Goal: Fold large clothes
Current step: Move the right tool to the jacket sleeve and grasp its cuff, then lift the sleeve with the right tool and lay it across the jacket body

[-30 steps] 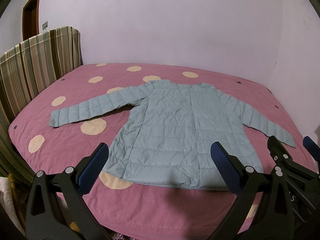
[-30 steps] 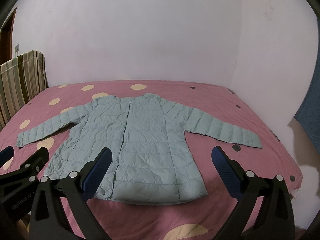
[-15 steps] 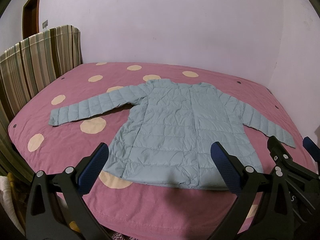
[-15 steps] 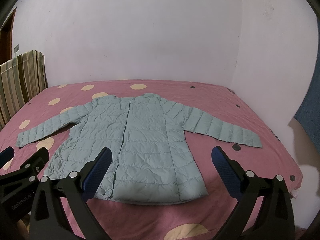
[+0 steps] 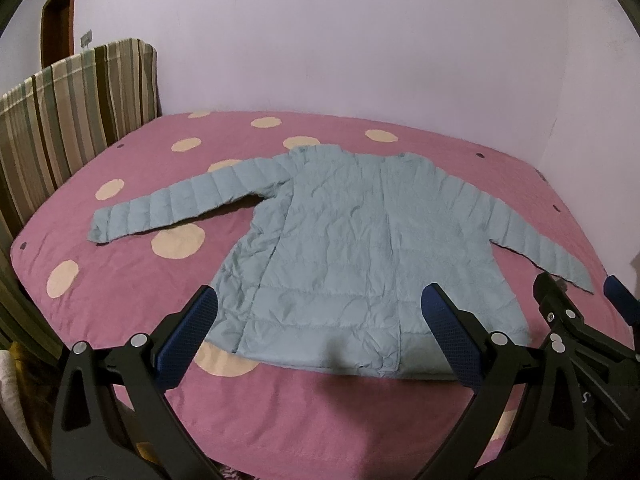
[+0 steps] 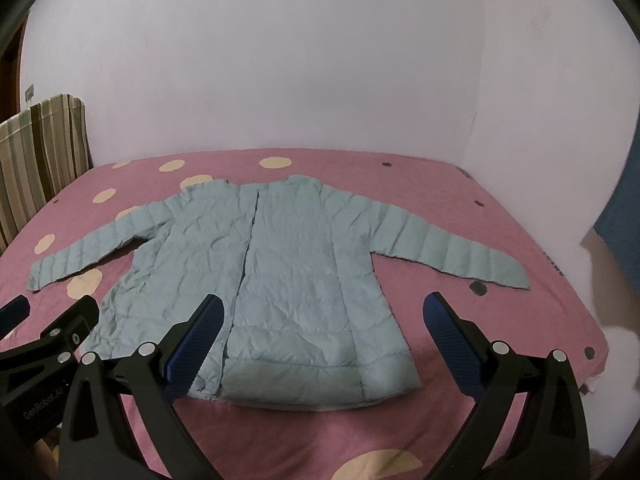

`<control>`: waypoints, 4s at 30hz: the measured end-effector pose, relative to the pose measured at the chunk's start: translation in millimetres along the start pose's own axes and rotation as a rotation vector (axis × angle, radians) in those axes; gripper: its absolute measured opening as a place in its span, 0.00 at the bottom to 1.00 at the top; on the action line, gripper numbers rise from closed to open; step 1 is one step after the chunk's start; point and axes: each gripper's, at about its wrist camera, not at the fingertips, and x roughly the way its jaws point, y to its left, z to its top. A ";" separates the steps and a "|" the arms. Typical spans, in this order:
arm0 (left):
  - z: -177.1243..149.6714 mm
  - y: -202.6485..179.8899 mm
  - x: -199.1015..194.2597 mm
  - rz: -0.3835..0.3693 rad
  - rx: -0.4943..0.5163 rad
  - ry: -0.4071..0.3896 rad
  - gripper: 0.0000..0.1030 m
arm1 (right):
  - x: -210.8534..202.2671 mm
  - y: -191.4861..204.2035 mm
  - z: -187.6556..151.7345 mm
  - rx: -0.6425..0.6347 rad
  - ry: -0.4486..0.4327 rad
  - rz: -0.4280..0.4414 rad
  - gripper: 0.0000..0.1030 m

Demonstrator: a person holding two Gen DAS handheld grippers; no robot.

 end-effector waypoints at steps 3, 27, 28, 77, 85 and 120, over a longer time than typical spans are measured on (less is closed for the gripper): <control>2.0 0.0 15.9 0.003 -0.005 0.026 0.98 | 13.0 -2.1 -1.5 0.008 0.022 0.007 0.96; 28.3 139.8 203.0 0.369 -0.478 0.238 0.98 | 184.9 -190.5 0.1 0.584 0.146 -0.018 0.96; 26.9 142.3 206.8 0.388 -0.478 0.243 0.98 | 191.1 -201.5 -2.5 0.620 0.146 -0.023 0.96; 0.0 162.0 244.9 0.614 -0.411 0.304 0.98 | 268.4 -178.6 104.7 0.548 -0.043 0.154 0.04; -3.9 165.8 245.8 0.590 -0.405 0.302 0.98 | 298.0 -33.1 123.4 0.292 0.058 0.330 0.04; -9.2 170.1 246.7 0.554 -0.436 0.287 0.98 | 321.6 183.2 57.1 -0.176 0.308 0.469 0.58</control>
